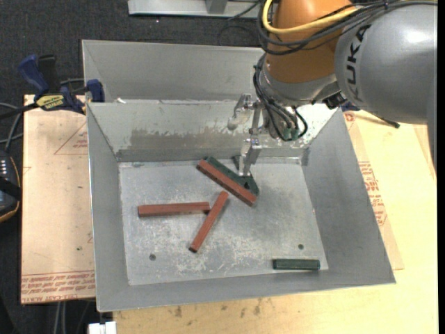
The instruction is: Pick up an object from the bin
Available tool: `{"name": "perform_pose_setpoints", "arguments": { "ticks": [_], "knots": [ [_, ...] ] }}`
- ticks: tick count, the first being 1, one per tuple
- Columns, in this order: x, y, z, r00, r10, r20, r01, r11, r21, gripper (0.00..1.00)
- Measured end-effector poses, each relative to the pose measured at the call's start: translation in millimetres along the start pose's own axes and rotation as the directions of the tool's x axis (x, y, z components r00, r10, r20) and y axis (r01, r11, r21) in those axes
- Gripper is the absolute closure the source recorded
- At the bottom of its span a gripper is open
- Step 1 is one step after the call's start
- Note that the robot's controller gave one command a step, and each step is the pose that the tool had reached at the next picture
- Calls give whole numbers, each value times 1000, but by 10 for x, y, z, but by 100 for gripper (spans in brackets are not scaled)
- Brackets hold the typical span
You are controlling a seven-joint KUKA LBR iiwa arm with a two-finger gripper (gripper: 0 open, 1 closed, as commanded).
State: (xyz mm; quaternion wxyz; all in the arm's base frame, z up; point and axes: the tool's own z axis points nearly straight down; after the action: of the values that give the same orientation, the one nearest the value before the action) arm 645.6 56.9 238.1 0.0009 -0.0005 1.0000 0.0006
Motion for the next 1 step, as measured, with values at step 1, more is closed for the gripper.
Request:
{"name": "perform_pose_setpoints", "arguments": {
  "ticks": [1],
  "knots": [
    [-7,-141,422,1000,4,8,-4,1000,-1,0]
  ]
}}
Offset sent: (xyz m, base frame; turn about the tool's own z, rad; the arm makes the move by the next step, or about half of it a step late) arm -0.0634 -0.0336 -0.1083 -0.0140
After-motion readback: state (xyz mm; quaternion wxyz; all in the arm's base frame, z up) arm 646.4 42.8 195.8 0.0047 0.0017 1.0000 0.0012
